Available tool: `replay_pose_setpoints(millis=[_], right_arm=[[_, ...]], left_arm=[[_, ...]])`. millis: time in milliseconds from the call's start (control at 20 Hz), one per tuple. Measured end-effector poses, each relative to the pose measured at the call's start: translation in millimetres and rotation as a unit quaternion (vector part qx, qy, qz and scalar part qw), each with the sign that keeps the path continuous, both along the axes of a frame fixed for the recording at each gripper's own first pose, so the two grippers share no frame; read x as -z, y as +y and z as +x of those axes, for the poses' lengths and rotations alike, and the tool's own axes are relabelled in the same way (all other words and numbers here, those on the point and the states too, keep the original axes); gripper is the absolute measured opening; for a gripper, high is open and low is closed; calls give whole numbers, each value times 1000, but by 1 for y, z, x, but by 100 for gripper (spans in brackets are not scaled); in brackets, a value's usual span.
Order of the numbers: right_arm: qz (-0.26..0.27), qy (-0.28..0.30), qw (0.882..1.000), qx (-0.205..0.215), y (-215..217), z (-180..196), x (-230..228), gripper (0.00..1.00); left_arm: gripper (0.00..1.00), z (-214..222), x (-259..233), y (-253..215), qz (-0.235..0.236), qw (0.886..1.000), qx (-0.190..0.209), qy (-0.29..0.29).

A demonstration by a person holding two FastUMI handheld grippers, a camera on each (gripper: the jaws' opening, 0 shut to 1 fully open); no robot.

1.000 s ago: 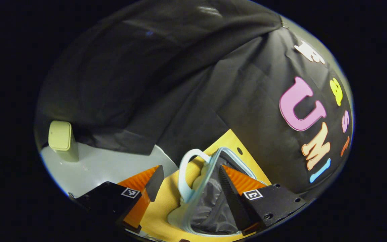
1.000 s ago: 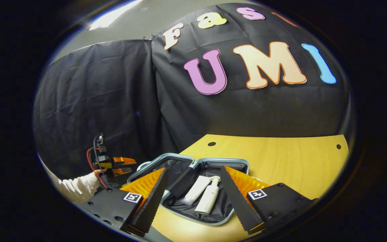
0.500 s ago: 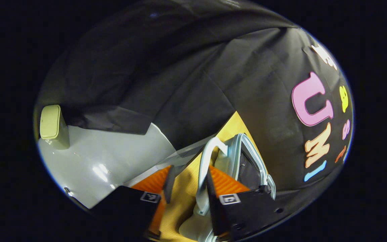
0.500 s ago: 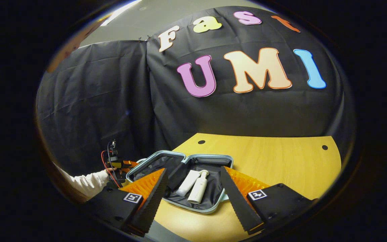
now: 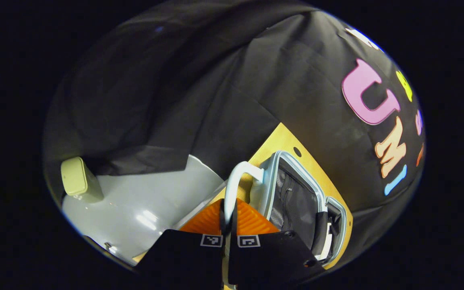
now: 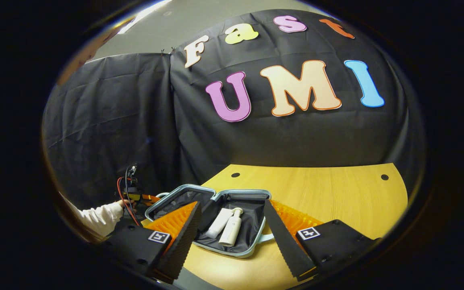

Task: First open the suitcase, pack the skin care products into it, and then close the suitcase.

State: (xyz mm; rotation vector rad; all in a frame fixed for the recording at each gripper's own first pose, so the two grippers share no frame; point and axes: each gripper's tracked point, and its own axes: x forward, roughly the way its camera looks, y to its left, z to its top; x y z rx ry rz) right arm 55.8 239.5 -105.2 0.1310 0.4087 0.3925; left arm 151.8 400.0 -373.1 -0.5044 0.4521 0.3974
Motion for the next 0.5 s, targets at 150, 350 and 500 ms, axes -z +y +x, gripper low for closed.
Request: replay_pose_setpoints(millis=[150, 350, 500], right_arm=[[7, -7, 1000, 9, -11, 0, -6, 98], [12, -22, 999, 25, -31, -3, -19, 98], [-1, -32, 999, 42, -54, -7, -26, 95]], left_arm=[[0, -5, -55, -29, 43, 999, 16, -15], [0, -13, -121, -95, 122, 991, 56, -24], [0, -12, -164, -159, 163, 983, 79, -41]])
